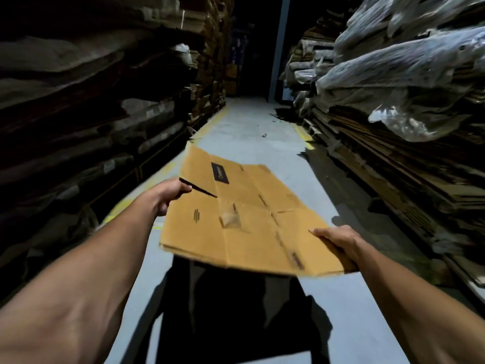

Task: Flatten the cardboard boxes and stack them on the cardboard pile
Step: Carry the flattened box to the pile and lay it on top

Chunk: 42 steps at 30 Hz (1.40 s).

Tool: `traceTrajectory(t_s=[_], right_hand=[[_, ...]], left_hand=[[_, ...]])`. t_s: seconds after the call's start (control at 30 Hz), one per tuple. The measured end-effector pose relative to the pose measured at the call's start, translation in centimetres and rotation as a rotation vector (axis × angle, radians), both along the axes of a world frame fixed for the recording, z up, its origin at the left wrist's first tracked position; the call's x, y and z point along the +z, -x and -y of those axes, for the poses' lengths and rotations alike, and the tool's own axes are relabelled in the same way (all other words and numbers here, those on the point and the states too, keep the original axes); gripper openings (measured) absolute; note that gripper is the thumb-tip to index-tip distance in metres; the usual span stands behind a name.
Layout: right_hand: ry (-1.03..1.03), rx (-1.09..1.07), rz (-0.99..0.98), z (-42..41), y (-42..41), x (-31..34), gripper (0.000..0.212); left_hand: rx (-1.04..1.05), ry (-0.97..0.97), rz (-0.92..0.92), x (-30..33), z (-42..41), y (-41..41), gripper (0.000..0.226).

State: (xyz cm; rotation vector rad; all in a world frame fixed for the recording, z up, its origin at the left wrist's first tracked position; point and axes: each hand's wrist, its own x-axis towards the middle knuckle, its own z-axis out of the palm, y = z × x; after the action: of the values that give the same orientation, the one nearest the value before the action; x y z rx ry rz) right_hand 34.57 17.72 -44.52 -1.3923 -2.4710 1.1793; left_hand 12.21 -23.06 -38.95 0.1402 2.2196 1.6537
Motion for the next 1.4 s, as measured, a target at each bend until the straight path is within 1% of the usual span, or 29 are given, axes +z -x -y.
traceTrajectory(t_s=[0.07,0.1,0.17,0.23,0.3,0.33,0.37,0.43,0.5,0.57,0.6,0.73,0.8,0.87,0.9,0.97,1.03,1.13,1.27,1.4], right_hand=[[0.108,0.147,0.090,1.3,1.0,0.2,0.050],[0.184,0.195,0.092,1.8,1.8,0.1,0.042],[0.278,0.202,0.070,2.6,3.3,-1.0,0.037],[0.300,0.222,0.066,3.7,4.0,-2.5,0.025],[0.248,0.249,0.046,4.4,4.6,-4.2,0.009],[0.212,0.246,0.024,4.5,5.0,-4.9,0.009],[0.185,0.244,-0.008,4.4,5.6,-5.5,0.011],[0.125,0.239,-0.044,4.1,6.6,-5.8,0.017],[0.085,0.236,-0.077,3.8,7.3,-5.6,0.019],[0.060,0.214,-0.123,4.1,7.9,-4.8,0.020],[0.035,0.197,-0.145,4.0,8.2,-4.6,0.020],[-0.038,0.147,-0.230,4.1,9.2,-3.2,0.015],[-0.046,0.131,-0.259,3.8,9.1,-2.9,0.015],[-0.070,0.131,-0.280,3.4,9.1,-2.1,0.018],[-0.085,0.131,-0.291,3.4,9.1,-1.3,0.020],[-0.116,0.123,-0.317,3.2,9.4,0.8,0.023],[-0.148,0.098,-0.319,3.3,9.6,3.2,0.024],[-0.203,0.043,-0.307,3.8,10.0,6.3,0.022],[-0.226,-0.002,-0.319,4.6,10.2,12.2,0.018],[-0.249,-0.032,-0.313,5.7,9.7,21.6,0.014]], left_hand=[[-0.065,0.092,-0.059,-1.0,-0.1,0.4,0.008],[-0.087,0.100,-0.065,-1.5,-0.2,0.4,0.011],[-0.077,0.089,-0.077,-2.8,-0.5,0.3,0.014],[-0.057,0.095,-0.076,-4.3,-0.6,0.4,0.014],[-0.039,0.087,-0.061,-6.0,-0.4,0.9,0.009],[-0.028,0.089,-0.058,-6.7,-0.3,1.1,0.005],[-0.024,0.096,-0.047,-7.5,0.0,1.2,0.008],[-0.083,0.059,0.012,-8.7,0.2,1.4,0.025],[-0.193,-0.031,0.142,-9.6,0.3,1.3,0.037],[-0.243,-0.063,0.228,-9.9,0.1,1.3,0.049],[-0.261,-0.069,0.236,-10.0,-0.1,1.1,0.052],[-0.226,-0.071,0.227,-10.5,-1.3,0.9,0.065],[-0.224,0.002,0.212,-10.8,-2.0,0.0,0.067],[-0.156,0.078,0.162,-10.7,-2.6,-0.5,0.064],[-0.105,0.102,0.125,-10.3,-3.0,-0.5,0.061],[0.014,0.169,-0.009,-8.7,-3.9,0.0,0.054],[0.117,0.290,-0.158,-6.1,-4.8,0.3,0.045],[0.177,0.392,-0.300,-2.3,-6.0,0.0,0.038],[0.219,0.436,-0.369,4.0,-6.2,-0.4,0.035],[0.237,0.458,-0.389,13.4,-5.4,-0.5,0.041]])
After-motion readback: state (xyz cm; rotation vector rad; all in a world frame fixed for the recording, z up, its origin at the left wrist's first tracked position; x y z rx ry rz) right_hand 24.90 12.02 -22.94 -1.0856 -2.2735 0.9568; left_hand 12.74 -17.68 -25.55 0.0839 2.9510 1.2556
